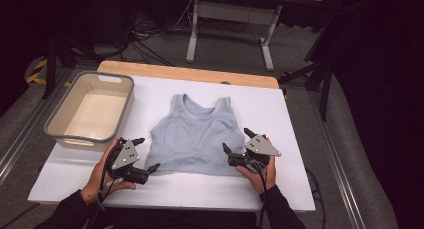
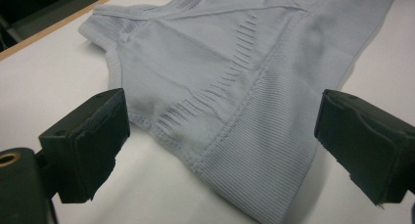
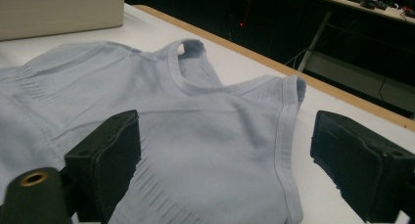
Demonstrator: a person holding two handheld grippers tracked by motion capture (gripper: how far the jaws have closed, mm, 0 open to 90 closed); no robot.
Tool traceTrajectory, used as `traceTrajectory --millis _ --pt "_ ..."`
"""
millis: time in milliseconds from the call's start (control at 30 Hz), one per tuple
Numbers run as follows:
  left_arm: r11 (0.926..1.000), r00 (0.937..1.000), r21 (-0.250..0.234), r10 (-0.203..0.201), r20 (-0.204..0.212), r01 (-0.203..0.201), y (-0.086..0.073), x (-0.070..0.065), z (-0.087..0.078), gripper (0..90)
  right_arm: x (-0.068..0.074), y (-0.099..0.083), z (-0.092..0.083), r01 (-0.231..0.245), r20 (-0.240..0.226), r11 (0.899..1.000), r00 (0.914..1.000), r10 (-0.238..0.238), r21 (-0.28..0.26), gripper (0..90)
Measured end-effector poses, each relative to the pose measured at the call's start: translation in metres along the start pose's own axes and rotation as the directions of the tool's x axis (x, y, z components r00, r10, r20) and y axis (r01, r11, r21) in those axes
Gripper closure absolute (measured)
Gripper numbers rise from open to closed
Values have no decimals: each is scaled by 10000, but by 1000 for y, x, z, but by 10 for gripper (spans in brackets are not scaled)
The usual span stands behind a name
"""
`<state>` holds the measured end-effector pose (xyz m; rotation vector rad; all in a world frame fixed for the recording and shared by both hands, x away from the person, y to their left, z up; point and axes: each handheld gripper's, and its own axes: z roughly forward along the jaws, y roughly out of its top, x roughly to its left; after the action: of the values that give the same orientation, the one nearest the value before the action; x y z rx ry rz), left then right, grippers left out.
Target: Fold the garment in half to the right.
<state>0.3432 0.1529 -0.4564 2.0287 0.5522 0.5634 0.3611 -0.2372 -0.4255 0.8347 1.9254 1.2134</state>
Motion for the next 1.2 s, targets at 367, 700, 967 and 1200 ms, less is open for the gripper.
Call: traceTrajectory --millis 367,700,967,1200 --pt "9986 9998 516 -102 162 94 1 -1 8 81 1 34 22 -317 -1221 9995 9920 318 26 239" --pt "9948 9989 902 -469 -36 470 0 8 9 143 13 68 69 -650 -1759 9957 9815 759 666 286" --pt "9875 9975 1431 -691 124 667 -1 12 16 176 20 95 113 -352 -2337 9902 9700 664 1353 289" --pt "9792 9922 1848 -997 751 844 -1 14 23 242 38 112 155 154 -2839 9794 9579 433 2014 310"
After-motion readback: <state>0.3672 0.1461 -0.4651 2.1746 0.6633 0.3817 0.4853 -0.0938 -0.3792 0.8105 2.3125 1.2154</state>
